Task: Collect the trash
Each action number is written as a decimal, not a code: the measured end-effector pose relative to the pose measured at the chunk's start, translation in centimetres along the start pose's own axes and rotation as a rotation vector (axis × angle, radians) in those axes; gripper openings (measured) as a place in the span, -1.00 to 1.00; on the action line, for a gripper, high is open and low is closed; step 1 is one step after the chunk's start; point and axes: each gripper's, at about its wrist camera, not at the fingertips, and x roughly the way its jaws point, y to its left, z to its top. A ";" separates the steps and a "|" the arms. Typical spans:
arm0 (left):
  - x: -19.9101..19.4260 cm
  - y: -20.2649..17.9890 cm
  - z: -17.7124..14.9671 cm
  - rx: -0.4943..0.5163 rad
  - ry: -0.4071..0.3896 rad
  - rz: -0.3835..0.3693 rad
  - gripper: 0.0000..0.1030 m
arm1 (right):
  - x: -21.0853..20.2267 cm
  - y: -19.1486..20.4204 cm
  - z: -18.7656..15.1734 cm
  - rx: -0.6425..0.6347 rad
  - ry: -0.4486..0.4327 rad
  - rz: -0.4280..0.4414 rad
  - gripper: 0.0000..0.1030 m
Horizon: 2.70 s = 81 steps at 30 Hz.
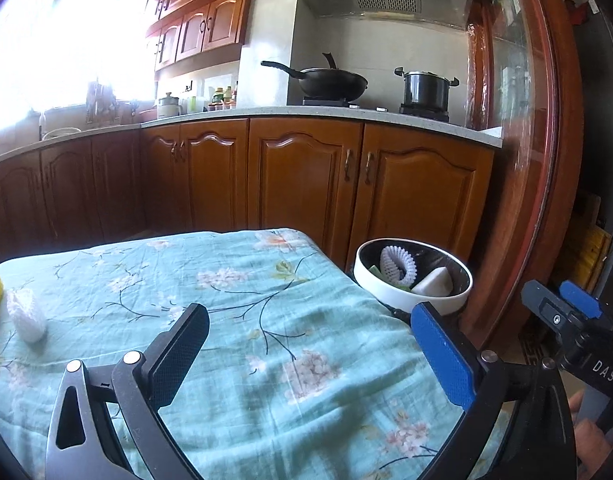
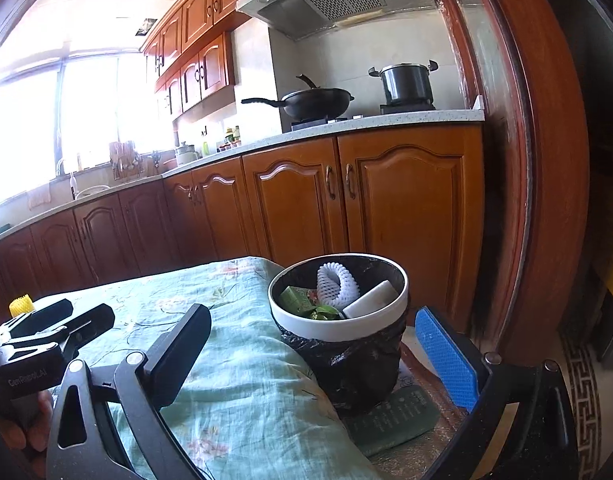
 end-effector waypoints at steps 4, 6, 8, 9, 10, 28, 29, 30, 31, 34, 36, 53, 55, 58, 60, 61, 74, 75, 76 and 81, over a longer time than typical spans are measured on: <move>1.0 -0.1 -0.5 0.010 0.005 0.012 0.98 | -0.3 0.0 -0.3 -0.007 -0.018 -0.007 1.00; 0.8 -0.2 -0.7 0.017 0.002 0.014 0.98 | -0.3 0.0 -0.6 -0.009 -0.017 -0.012 1.00; 0.7 -0.2 -0.8 0.020 -0.008 0.025 0.98 | -0.3 0.0 -0.8 -0.010 -0.013 -0.010 1.00; 0.7 -0.2 -0.8 0.025 -0.013 0.032 0.98 | -0.2 0.0 -0.9 -0.012 -0.011 -0.012 1.00; 0.6 -0.2 -0.8 0.029 -0.018 0.031 0.98 | -0.2 0.0 -1.0 -0.017 -0.011 -0.013 1.00; 0.7 1.3 -1.4 0.071 -0.052 0.046 0.98 | -0.2 0.4 -1.7 -0.030 0.000 -0.007 1.00; 0.7 1.4 -1.5 0.074 -0.051 0.044 0.98 | -0.2 0.4 -1.7 -0.029 -0.001 -0.008 1.00; 0.8 1.4 -1.5 0.076 -0.047 0.043 0.98 | -0.2 0.4 -1.7 -0.030 -0.003 -0.008 1.00; 0.9 1.5 -1.5 0.076 -0.045 0.041 0.98 | -0.3 0.4 -1.7 -0.030 -0.004 -0.008 1.00; 1.1 1.9 -1.5 0.075 -0.042 0.040 0.98 | -0.2 0.4 -1.7 -0.030 -0.003 -0.008 1.00; 1.1 2.0 -1.5 0.074 -0.043 0.037 0.98 | -0.3 0.4 -1.7 -0.030 -0.002 -0.006 1.00; 1.3 2.8 -1.5 0.087 -0.052 0.021 0.98 | -0.2 0.3 -1.8 -0.025 -0.004 0.002 1.00; 1.3 2.7 -1.5 0.089 -0.056 0.026 0.98 | -0.2 0.3 -1.7 -0.023 -0.005 0.003 1.00; 1.3 2.7 -1.5 0.098 -0.062 0.022 0.98 | -0.3 0.2 -1.7 -0.020 -0.003 0.006 1.00; 1.3 2.8 -1.6 0.104 -0.067 0.020 0.98 | -0.2 0.2 -1.7 -0.019 -0.004 0.006 1.00; 1.3 2.8 -1.6 0.105 -0.069 0.019 0.98 | -0.2 0.2 -1.7 -0.019 -0.004 0.006 1.00; 1.5 2.9 -1.7 0.109 -0.062 0.007 0.98 | -0.4 0.2 -1.5 -0.006 -0.009 0.016 1.00; 1.6 2.9 -1.7 0.111 -0.061 0.005 0.98 | -0.5 0.2 -1.5 -0.006 -0.008 0.016 1.00; 1.6 2.9 -1.7 0.112 -0.060 0.004 0.98 | -0.5 0.3 -1.6 -0.007 -0.007 0.017 1.00; 1.8 3.0 -1.8 0.114 -0.055 0.003 0.98 | -0.5 0.4 -1.7 -0.005 -0.004 0.020 1.00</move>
